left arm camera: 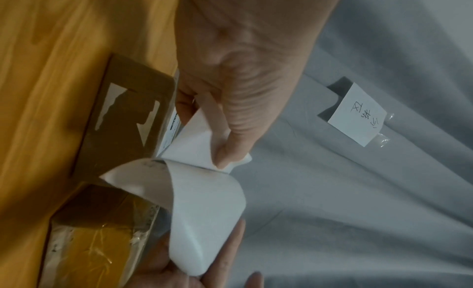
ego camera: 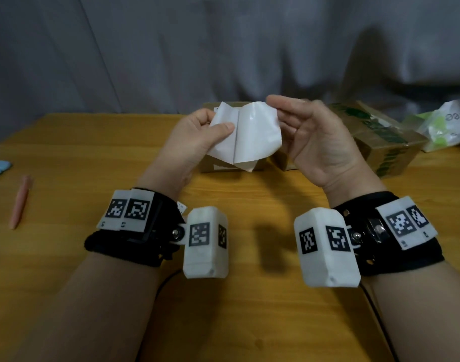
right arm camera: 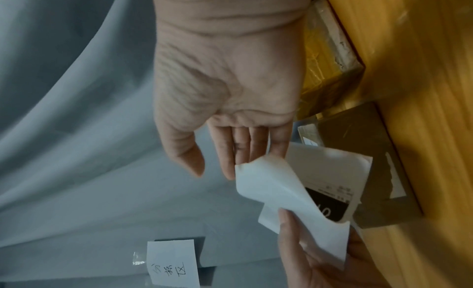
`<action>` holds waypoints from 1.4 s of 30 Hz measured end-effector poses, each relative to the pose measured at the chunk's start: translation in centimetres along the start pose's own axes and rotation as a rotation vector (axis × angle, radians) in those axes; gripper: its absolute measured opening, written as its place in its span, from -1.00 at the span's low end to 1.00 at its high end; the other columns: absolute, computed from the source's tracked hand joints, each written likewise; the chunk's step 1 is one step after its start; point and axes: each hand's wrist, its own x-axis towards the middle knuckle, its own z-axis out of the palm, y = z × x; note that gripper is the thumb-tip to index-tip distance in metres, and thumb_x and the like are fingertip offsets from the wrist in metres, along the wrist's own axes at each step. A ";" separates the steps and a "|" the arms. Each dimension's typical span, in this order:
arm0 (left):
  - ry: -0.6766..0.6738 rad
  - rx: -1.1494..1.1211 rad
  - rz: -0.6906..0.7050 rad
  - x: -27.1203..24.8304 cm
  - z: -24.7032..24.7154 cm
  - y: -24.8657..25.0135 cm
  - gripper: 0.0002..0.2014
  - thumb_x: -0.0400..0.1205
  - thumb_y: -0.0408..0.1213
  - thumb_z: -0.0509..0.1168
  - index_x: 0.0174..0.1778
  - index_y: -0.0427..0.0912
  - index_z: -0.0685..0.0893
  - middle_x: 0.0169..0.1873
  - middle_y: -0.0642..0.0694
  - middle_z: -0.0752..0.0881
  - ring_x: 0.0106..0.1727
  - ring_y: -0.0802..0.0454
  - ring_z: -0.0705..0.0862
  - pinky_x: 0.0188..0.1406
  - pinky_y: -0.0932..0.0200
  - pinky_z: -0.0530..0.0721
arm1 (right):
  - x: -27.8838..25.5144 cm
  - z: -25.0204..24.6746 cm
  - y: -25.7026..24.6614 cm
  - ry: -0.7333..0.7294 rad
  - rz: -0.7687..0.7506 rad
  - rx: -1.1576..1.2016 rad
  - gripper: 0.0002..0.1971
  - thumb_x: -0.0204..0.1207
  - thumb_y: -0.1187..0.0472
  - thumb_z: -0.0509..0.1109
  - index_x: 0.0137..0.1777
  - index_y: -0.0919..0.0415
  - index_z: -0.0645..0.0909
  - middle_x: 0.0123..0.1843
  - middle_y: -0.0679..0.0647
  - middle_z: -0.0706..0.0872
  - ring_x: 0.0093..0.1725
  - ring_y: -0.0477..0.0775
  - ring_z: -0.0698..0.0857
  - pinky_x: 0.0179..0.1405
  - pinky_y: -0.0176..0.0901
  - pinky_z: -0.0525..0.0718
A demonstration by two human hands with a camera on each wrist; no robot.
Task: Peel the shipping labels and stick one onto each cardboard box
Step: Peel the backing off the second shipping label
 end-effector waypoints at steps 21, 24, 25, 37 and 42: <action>0.258 -0.188 -0.067 0.4 0.8 -0.3 -0.89 0.63 -0.24 0.30 -0.21 -0.12 0.64 -0.32 0.05 0.73 -0.45 0.34 0.70 -0.39 0.40 0.66 | 0.7 0.8 0.7 0.432 -0.047 0.023 -0.70 0.42 0.49 0.44 -0.01 0.12 0.51 -0.12 0.08 0.70 -0.16 0.02 0.72 -0.29 -0.30 0.70; 0.265 -0.186 -0.068 0.5 0.7 -0.4 -0.87 0.64 -0.24 0.28 -0.21 -0.13 0.64 -0.33 0.04 0.72 -0.51 0.37 0.68 -0.49 0.46 0.63 | 0.8 0.6 0.8 0.447 -0.058 0.038 -0.71 0.42 0.50 0.44 0.00 0.14 0.52 -0.14 0.08 0.70 -0.21 0.00 0.71 -0.34 -0.33 0.70; 0.267 -0.175 -0.072 0.5 0.6 -0.4 -0.87 0.64 -0.24 0.28 -0.21 -0.13 0.64 -0.33 0.04 0.72 -0.52 0.38 0.68 -0.51 0.47 0.61 | 0.8 0.5 0.8 0.452 -0.062 0.042 -0.70 0.42 0.50 0.44 0.01 0.14 0.52 -0.15 0.07 0.70 -0.21 -0.01 0.72 -0.34 -0.34 0.70; 0.006 -0.067 -0.068 0.3 0.1 -0.1 -0.92 0.62 -0.38 0.27 -0.02 -0.17 0.64 -0.20 0.00 0.76 -0.26 0.24 0.74 -0.27 0.37 0.69 | 1.1 -1.0 0.6 0.522 -0.182 -0.044 -0.64 0.43 0.45 0.39 0.14 0.12 0.46 -0.19 -0.04 0.61 -0.09 0.03 0.64 -0.17 -0.19 0.65; 0.016 0.019 -0.042 0.4 -0.8 -0.2 -0.85 0.60 -0.27 0.32 0.07 -0.10 0.69 -0.16 0.07 0.78 -0.15 0.24 0.74 -0.18 0.39 0.70 | 1.0 -1.0 0.5 0.441 -0.205 -0.150 -0.57 0.43 0.44 0.40 0.24 0.11 0.43 -0.34 -0.07 0.63 -0.25 -0.09 0.64 -0.17 -0.24 0.65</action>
